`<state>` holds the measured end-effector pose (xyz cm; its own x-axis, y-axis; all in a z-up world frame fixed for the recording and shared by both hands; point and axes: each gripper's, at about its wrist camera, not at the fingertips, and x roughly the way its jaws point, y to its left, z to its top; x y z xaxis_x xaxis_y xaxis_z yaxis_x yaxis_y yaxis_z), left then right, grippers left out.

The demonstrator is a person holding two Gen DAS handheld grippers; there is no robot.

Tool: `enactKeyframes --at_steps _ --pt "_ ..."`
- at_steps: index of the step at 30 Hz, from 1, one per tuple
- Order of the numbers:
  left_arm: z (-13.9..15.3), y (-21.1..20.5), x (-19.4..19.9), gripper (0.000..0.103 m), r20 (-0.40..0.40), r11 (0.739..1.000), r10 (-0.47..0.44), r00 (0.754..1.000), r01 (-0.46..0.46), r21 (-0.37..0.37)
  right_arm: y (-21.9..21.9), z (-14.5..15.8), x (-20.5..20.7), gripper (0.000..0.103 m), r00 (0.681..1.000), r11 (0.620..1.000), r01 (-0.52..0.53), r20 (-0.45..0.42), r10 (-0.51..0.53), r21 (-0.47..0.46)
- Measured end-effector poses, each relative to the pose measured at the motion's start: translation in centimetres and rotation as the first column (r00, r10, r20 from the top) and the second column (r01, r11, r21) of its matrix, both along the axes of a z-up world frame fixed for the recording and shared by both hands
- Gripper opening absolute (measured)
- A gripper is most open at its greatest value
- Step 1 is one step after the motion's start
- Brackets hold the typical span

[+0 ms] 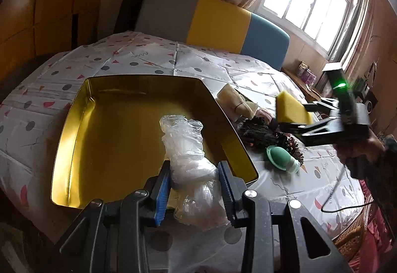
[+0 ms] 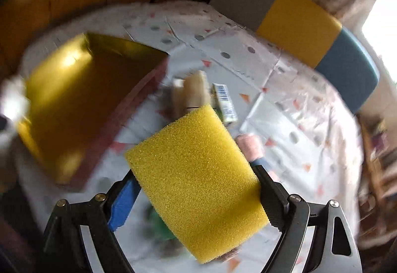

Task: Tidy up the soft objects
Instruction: 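Grasp the yellow sponge with the right gripper, then carry the plastic bag into the gold tray and open the left gripper while the right gripper holds the sponge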

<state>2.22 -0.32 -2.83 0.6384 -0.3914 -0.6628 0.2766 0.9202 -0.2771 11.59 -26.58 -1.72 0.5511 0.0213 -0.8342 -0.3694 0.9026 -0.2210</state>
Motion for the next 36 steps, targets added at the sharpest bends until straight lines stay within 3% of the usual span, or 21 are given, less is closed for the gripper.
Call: enactKeyframes --at_steps 2,5,10,13,21,32,36 --pt "0.0 0.1 -0.1 0.037 -0.004 1.0 0.005 1.0 -0.005 -0.003 0.2 0.1 -1.4 0.089 0.999 0.995 0.006 -0.039 -0.002 0.1" --pt "-0.4 0.6 0.2 0.037 -0.037 1.0 0.026 0.999 -0.026 -0.01 1.1 -2.1 -3.2 0.09 0.992 0.98 0.016 -0.126 0.009 0.197" --pt "-0.6 2.5 1.6 0.037 -0.069 0.998 0.07 0.995 -0.07 0.004 2.2 -7.7 -5.5 0.089 0.976 0.982 0.046 -0.217 -0.005 0.182" --pt "-0.2 3.3 2.8 0.037 -0.055 0.996 0.082 0.995 -0.079 0.047 2.5 -9.6 -5.9 0.089 0.976 0.989 0.05 -0.215 -0.019 0.139" --pt "-0.9 5.2 9.1 0.037 -0.071 0.974 0.167 0.983 -0.153 0.166 3.1 -10.2 -6.9 0.088 0.984 0.991 0.028 -0.18 -0.004 0.132" --pt "-3.6 6.0 17.0 0.041 -0.135 0.944 0.201 0.97 -0.155 0.292 3.1 -10.5 -5.6 0.088 0.983 0.991 0.017 -0.184 0.008 0.131" --pt "-4.9 6.3 19.0 0.051 -0.151 0.93 0.235 0.96 -0.177 0.323 3.3 -10.7 -5.3 0.088 0.984 0.992 0.009 -0.18 0.013 0.126"
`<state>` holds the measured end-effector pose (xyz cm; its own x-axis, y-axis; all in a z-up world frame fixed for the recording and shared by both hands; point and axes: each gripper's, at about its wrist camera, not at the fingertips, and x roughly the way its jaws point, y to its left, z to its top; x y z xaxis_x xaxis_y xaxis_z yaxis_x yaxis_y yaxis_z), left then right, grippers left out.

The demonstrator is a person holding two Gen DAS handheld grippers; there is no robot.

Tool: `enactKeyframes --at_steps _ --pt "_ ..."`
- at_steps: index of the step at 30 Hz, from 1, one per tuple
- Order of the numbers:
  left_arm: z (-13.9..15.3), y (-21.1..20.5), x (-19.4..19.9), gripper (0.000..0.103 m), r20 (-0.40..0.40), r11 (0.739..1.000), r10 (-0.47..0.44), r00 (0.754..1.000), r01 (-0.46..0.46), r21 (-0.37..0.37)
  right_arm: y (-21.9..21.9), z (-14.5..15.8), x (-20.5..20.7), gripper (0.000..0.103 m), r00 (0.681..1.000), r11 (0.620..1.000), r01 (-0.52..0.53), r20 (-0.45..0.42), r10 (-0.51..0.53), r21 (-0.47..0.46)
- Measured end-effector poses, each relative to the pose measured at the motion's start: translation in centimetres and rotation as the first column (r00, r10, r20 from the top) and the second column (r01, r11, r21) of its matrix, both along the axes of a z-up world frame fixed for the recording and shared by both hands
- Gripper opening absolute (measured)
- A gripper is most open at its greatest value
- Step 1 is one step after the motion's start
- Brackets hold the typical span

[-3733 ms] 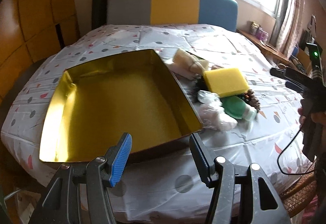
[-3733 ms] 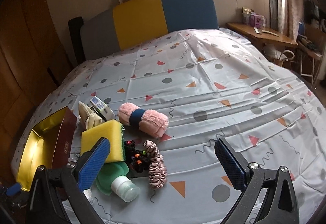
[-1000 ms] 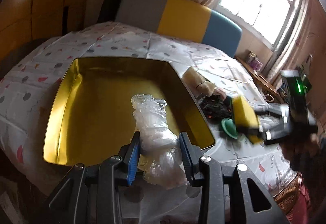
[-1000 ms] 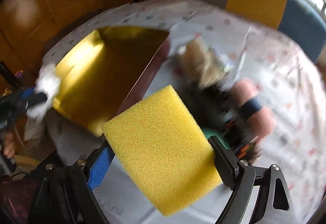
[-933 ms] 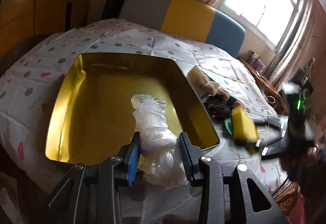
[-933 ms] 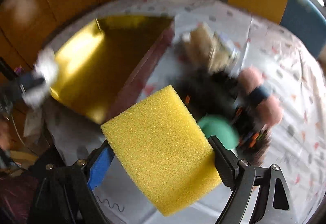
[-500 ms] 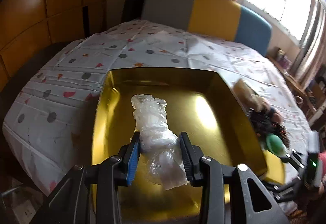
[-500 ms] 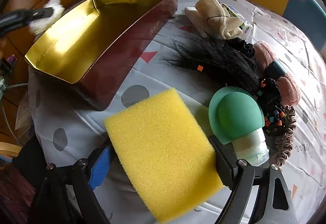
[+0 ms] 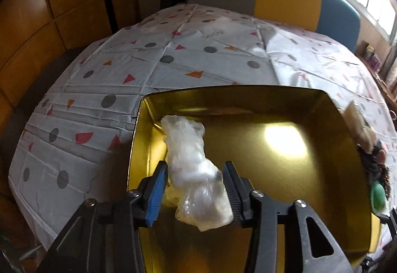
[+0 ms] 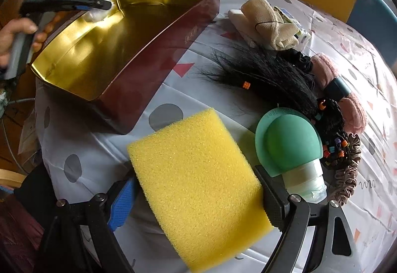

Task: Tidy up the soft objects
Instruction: 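Carry the plastic bag into the gold tray and open the left gripper while the right gripper holds the sponge, then carry the yellow sponge into the gold tray and open the right gripper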

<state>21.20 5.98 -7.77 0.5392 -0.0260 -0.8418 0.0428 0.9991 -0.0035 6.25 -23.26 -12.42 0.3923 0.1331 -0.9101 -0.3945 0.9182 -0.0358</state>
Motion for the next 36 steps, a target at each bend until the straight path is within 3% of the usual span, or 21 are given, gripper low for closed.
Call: enactKeyframes --at_steps 3,4,10,17,24,36 --pt "0.0 0.2 0.0 0.082 0.007 0.999 0.025 1.0 -0.025 -0.025 0.0 0.0 0.0 0.088 1.0 1.0 0.001 -0.002 -0.001 0.004" --pt "0.1 0.3 -0.3 0.084 0.017 0.999 0.029 0.999 -0.029 -0.034 0.0 0.0 0.0 0.088 1.0 1.0 0.001 -0.003 -0.001 0.005" --pt "3.1 0.1 -4.9 0.083 0.105 0.995 0.099 0.99 -0.095 -0.037 0.1 0.0 0.1 0.088 1.0 1.0 0.0 0.004 0.0 0.0" --pt "6.5 -2.4 -13.3 0.083 0.224 0.996 0.089 0.971 -0.083 -0.035 0.2 0.1 0.0 0.086 1.0 1.0 0.002 0.019 -0.001 -0.007" --pt "7.2 -3.5 -17.2 0.083 0.251 0.994 0.108 0.962 -0.099 -0.048 -0.1 0.0 0.2 0.087 1.0 1.0 0.014 0.011 -0.014 0.003" --pt "6.6 -2.7 -20.0 0.083 0.251 0.99 0.141 0.958 -0.133 -0.048 0.0 -0.1 -0.1 0.086 0.999 0.999 0.037 0.027 -0.037 0.003"
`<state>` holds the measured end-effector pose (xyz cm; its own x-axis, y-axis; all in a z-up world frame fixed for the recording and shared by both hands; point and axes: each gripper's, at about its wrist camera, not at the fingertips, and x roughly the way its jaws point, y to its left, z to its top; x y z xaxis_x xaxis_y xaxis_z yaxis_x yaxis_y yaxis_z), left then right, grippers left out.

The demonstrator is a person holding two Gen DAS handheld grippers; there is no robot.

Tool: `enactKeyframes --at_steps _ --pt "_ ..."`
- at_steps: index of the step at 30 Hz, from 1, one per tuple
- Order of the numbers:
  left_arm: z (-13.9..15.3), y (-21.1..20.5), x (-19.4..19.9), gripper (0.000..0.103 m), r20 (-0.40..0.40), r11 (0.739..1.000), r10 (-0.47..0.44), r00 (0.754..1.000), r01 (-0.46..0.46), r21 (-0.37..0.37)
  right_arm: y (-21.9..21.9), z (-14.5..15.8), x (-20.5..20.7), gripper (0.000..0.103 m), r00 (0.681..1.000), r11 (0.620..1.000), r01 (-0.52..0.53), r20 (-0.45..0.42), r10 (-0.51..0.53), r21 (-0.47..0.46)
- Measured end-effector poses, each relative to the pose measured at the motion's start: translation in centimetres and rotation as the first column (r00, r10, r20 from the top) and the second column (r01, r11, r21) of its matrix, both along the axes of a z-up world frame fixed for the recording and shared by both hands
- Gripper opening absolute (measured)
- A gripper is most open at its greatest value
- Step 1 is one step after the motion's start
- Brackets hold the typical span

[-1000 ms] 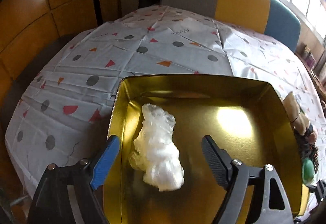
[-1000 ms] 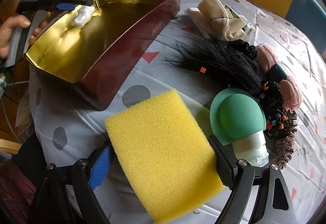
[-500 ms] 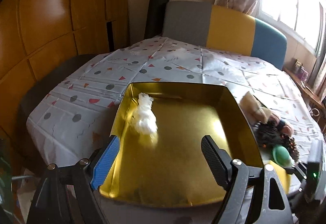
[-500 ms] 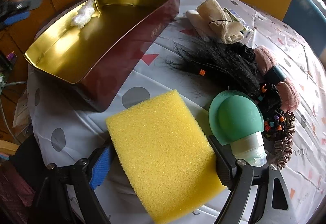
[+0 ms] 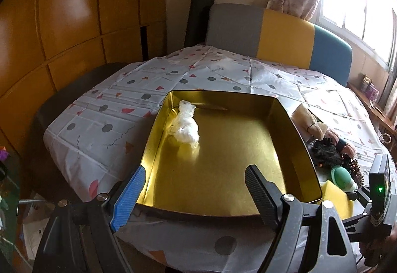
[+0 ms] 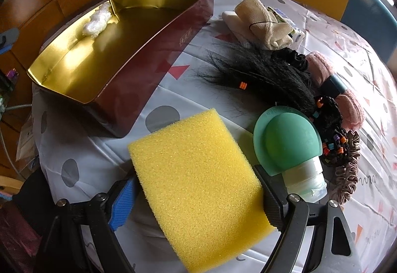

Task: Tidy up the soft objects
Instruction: 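Carry the yellow sponge into the gold tray and open the right gripper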

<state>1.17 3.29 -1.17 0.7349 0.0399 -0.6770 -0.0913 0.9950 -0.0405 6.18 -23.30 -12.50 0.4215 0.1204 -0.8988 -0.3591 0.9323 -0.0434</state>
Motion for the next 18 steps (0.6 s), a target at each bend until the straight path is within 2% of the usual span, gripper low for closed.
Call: enactKeyframes --at_steps 12,15,18 --pt "-0.8 1.3 -0.5 0.083 -0.015 1.0 0.014 1.0 -0.014 -0.016 -0.7 0.0 -0.2 0.085 0.99 0.99 0.139 0.011 -0.139 0.02" --pt "-0.8 1.4 -0.5 0.083 -0.014 1.0 0.011 1.0 -0.011 -0.016 -0.9 0.4 -0.5 0.084 0.982 0.982 0.189 0.015 -0.189 0.015" --pt "-0.7 1.5 -0.6 0.083 -0.006 1.0 0.008 1.0 -0.008 -0.01 -1.7 1.6 -0.9 0.084 0.97 0.97 0.239 0.033 -0.241 0.052"
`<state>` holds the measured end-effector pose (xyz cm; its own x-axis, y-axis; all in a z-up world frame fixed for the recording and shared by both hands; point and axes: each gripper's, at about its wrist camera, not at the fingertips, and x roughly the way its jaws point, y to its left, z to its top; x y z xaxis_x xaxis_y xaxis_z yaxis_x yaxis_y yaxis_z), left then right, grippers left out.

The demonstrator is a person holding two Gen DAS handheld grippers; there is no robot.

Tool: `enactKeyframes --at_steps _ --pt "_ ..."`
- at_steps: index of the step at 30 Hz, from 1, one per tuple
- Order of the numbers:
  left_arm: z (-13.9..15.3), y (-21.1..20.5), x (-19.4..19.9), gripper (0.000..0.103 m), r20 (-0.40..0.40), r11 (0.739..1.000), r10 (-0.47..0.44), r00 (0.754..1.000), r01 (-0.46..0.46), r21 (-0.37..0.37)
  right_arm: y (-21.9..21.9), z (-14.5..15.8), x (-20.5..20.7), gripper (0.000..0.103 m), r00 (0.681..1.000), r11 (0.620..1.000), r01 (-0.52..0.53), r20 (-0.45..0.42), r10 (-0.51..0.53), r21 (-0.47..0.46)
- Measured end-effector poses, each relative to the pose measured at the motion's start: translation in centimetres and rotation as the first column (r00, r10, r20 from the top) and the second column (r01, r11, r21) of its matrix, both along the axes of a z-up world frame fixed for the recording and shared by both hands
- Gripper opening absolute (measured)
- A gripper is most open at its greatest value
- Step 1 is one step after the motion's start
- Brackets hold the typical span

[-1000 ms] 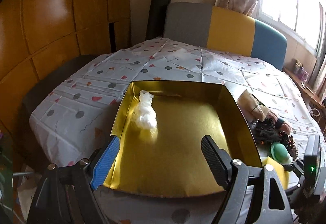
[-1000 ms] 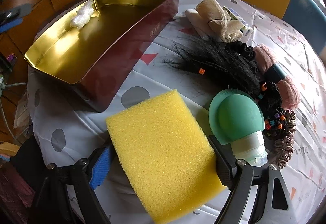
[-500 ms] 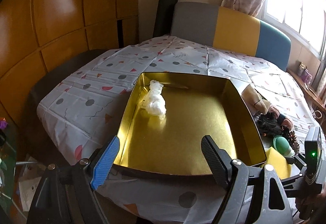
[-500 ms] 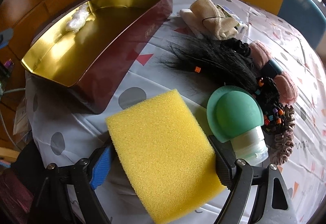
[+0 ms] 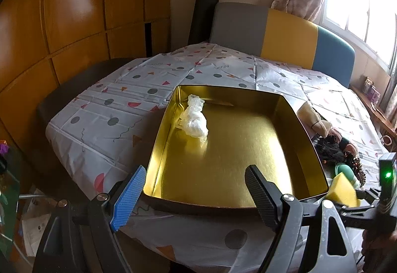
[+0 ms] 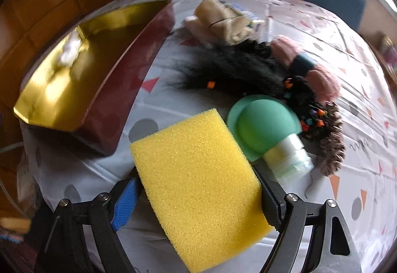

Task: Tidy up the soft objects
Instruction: 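Carry the yellow sponge into the gold tray and open the right gripper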

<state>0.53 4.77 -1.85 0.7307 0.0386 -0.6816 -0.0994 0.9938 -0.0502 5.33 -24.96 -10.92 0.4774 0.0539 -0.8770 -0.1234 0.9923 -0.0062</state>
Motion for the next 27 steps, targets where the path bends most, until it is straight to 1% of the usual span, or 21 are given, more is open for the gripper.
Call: enactKeyframes --at_steps 4,7,10,11,16,21,24,27 --pt "-0.1 -0.1 0.0 0.083 -0.002 1.0 -0.001 1.0 0.001 -0.005 -0.6 2.2 -0.4 0.084 0.998 0.998 0.049 0.046 -0.051 0.041" --pt "-0.2 -0.1 0.0 0.083 -0.006 1.0 0.0 1.0 0.0 -0.006 -0.4 4.1 -0.5 0.084 0.996 0.995 0.054 0.072 -0.06 0.082" --pt "-0.3 -0.1 0.0 0.083 -0.009 1.0 -0.002 1.0 0.002 -0.008 1.1 5.9 0.0 0.084 0.996 0.991 0.01 0.082 -0.021 0.134" --pt "-0.4 0.0 0.0 0.083 -0.009 1.0 -0.001 1.0 0.001 -0.006 2.3 6.5 0.5 0.085 0.996 0.989 -0.012 0.084 0.0 0.15" --pt "-0.5 0.4 0.1 0.083 -0.011 1.0 0.003 1.0 -0.003 -0.012 7.1 7.9 2.9 0.085 0.993 0.978 -0.101 0.082 0.087 0.183" --pt "-0.7 0.9 0.2 0.083 -0.017 1.0 0.014 1.0 -0.015 -0.019 11.3 7.8 6.3 0.085 0.99 0.971 -0.141 0.049 0.134 0.194" --pt "-0.9 1.1 0.1 0.083 -0.023 0.999 0.022 0.999 -0.023 -0.025 13.6 6.6 9.4 0.085 0.992 0.973 -0.122 0.004 0.123 0.194" --pt "-1.0 1.5 -0.2 0.083 -0.024 0.999 0.029 0.999 -0.03 -0.025 15.1 5.4 12.3 0.085 0.996 0.981 -0.074 -0.03 0.08 0.179"
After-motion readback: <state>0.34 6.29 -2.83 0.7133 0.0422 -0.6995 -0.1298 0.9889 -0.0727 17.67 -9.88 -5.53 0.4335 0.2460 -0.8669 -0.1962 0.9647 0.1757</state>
